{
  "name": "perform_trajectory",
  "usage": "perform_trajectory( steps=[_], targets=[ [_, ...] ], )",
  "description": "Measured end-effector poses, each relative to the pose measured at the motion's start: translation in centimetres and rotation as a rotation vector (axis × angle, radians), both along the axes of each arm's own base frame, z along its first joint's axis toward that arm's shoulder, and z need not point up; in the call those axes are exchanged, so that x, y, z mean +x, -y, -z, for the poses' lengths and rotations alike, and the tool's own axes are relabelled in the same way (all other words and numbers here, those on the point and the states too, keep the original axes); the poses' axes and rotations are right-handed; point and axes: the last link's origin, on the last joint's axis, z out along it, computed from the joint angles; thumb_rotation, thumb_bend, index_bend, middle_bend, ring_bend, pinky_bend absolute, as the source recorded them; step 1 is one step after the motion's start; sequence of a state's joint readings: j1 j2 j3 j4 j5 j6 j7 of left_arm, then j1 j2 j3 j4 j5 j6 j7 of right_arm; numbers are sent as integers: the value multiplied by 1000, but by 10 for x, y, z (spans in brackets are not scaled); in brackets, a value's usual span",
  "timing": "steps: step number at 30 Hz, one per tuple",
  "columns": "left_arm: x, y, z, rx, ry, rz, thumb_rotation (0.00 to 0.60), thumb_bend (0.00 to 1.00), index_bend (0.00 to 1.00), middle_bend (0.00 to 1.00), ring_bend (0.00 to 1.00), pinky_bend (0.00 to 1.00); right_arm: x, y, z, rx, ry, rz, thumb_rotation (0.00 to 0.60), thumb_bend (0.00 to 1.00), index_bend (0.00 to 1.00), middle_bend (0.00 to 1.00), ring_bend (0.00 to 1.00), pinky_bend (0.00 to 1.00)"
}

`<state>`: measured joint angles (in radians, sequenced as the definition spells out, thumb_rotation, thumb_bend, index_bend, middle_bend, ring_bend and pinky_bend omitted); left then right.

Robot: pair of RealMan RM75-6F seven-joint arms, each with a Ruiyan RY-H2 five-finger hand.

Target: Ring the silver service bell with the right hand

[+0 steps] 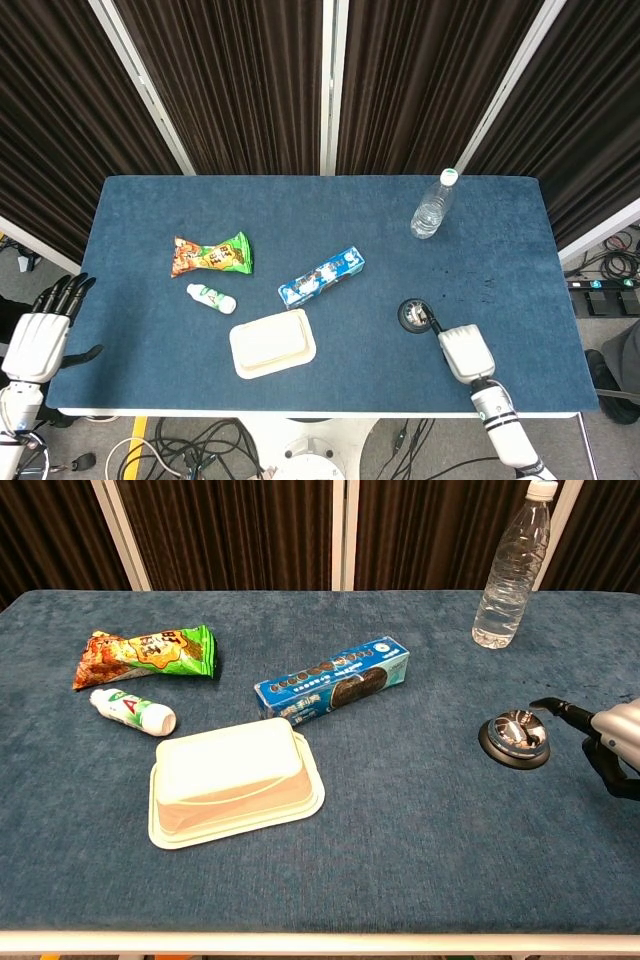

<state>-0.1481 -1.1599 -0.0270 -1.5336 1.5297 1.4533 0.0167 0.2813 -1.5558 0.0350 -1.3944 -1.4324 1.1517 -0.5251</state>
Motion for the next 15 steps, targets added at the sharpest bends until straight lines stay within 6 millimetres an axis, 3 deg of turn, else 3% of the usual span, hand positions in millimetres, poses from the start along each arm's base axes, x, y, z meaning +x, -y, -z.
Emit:
perform_trajectory(
  steps=[9,15],
  targets=[
    [-3,1,-4,7,1,-6,600,20,70,36,0,154,-2,3,8,28,-20,14,600,1000,25,891,790,743],
    [-2,1,-3,5,3,0,600,20,70,36,0,155,5,4,0,-4,1,-8,600,1000,26,891,790,743]
  ],
)
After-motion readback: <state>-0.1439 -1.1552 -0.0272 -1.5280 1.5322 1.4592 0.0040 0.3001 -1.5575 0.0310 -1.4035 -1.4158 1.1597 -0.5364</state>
